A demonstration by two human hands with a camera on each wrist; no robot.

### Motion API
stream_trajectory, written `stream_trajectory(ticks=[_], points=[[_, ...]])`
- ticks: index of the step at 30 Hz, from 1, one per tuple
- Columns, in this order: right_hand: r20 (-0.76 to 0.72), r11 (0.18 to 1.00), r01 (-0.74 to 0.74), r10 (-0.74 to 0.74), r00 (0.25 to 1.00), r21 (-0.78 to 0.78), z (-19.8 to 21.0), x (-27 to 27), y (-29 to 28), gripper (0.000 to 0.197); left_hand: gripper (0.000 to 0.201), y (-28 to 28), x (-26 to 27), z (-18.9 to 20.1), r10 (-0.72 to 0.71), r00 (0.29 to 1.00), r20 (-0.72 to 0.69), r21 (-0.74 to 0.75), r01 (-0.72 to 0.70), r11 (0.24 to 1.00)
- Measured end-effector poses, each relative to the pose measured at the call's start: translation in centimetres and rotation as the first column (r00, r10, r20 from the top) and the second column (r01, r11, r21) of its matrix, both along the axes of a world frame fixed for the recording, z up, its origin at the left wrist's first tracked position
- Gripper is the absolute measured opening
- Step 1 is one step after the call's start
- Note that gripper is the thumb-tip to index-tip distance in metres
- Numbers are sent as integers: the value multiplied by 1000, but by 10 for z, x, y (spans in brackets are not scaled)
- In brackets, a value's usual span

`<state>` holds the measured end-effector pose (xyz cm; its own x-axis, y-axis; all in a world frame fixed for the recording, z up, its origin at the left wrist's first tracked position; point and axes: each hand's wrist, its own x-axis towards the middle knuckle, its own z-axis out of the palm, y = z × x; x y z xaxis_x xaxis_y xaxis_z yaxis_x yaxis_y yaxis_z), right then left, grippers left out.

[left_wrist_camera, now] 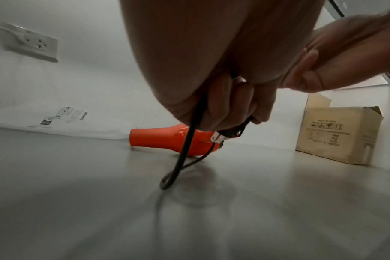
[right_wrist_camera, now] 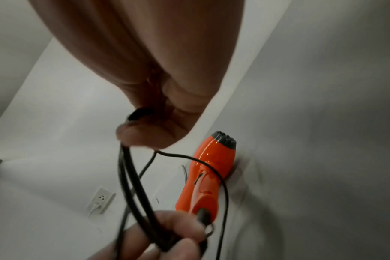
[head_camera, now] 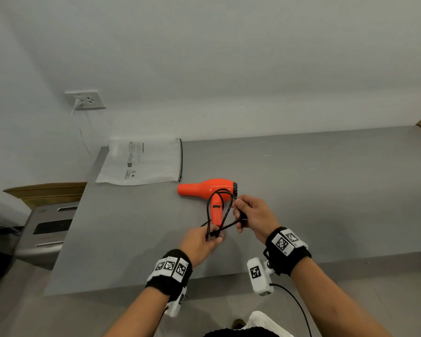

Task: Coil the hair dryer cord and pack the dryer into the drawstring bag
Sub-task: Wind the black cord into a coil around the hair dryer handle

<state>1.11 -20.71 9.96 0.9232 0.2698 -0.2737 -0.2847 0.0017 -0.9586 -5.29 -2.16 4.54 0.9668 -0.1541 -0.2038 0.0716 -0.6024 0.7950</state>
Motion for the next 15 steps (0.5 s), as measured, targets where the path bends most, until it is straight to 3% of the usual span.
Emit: stream_trajectory(ticks=[3,7,9,12,15], points=[[112,991,88,-77,991,-100,-3,6,-11,23,25,9,5,1,52,999,1,-55,-52,997],[204,976,134,-98,974,-169,-11,7,-16,22,14,14,14,12,81,994,67,60,-85,995],[239,969,152,-102,966,-197,-15,7,-16,23,32,12,18,19,116,985,126,135,-133,982],[287,952,188,-114,951,-243,-21,10,-19,24,26,14,25,26,232,944,234,69,-254,965],[308,927,266,-180,934,-264,-18,13,-25,26,25,22,30,28,381,900,212,-8,-388,921]])
